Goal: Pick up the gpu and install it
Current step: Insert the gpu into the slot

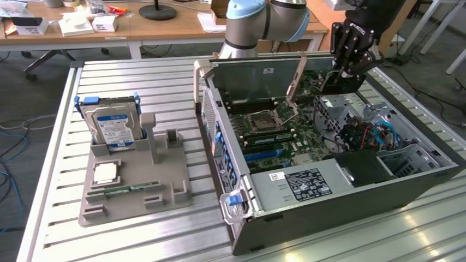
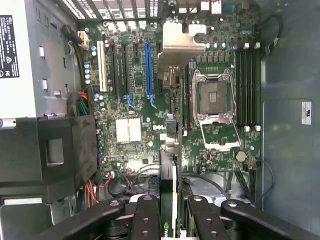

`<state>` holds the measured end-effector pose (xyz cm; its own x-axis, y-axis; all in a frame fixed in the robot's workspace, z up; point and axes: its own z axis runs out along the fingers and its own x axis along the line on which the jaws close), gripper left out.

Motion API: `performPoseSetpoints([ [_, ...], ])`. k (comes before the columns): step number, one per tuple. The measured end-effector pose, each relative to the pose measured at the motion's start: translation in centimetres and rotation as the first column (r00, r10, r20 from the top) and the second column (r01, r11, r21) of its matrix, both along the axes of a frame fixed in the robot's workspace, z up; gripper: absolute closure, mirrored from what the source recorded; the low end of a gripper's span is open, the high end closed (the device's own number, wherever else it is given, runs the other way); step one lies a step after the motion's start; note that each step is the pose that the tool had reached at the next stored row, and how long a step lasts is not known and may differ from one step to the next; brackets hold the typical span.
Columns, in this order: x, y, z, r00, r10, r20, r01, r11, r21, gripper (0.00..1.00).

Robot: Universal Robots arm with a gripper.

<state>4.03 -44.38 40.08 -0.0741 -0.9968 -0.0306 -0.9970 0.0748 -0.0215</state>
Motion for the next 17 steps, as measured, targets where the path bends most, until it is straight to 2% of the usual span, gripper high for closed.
performPoseSetpoints([
  [8, -0.4, 0.00, -0.03, 1.0000, 0.001, 0.0030, -0.001, 1.0000, 0.0003, 0.74],
  [17, -2.2, 0.00, -0.08, 1.0000, 0.008, 0.0042, -0.008, 1.0000, 0.0002, 0.74],
])
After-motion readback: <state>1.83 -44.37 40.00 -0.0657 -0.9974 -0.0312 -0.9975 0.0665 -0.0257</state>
